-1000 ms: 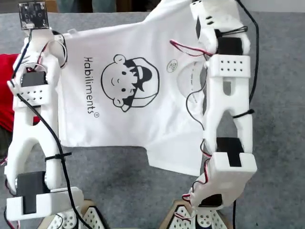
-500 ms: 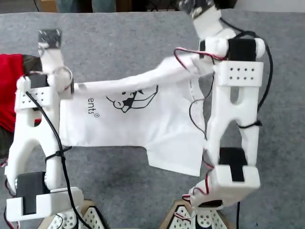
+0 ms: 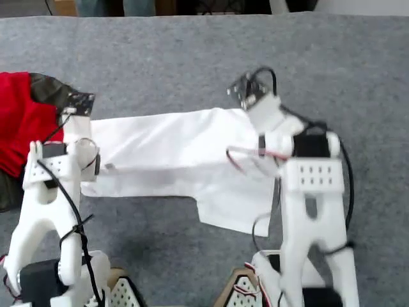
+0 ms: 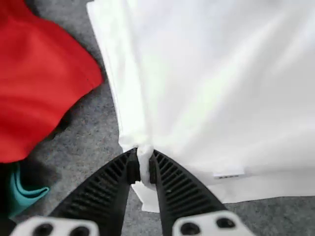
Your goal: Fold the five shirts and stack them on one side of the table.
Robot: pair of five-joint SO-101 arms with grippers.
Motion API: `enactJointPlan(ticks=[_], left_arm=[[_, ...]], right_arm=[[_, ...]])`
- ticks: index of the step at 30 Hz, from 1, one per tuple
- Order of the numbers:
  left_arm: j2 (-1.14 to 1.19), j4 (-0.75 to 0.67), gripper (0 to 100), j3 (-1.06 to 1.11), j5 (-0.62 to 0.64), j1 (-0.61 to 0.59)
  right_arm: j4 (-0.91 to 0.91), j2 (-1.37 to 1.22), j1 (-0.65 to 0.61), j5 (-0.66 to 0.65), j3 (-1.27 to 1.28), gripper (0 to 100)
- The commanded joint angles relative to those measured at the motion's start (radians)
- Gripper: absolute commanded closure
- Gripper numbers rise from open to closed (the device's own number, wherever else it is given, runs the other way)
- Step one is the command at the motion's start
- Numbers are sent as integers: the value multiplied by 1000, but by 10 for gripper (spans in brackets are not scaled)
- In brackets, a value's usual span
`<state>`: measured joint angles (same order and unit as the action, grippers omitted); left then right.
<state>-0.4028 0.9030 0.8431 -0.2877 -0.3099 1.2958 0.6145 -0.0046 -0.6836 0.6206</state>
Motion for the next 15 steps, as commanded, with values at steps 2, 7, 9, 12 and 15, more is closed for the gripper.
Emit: enactJointPlan(ticks=[2, 7, 9, 12, 15], left_arm=[[-38, -8, 971, 35, -49, -45], [-40, -5, 971, 71, -75, 8], [-40, -5, 970, 74, -75, 30], [-40, 2, 968, 76, -78, 44], [-40, 3, 968, 85, -81, 33]], right_arm=[[-28, 193, 23, -6, 203, 985], [-34, 309, 46, 3, 314, 985], [-34, 334, 69, 0, 329, 985], [-29, 346, 103, -3, 340, 985], [-29, 348, 127, -6, 355, 985]])
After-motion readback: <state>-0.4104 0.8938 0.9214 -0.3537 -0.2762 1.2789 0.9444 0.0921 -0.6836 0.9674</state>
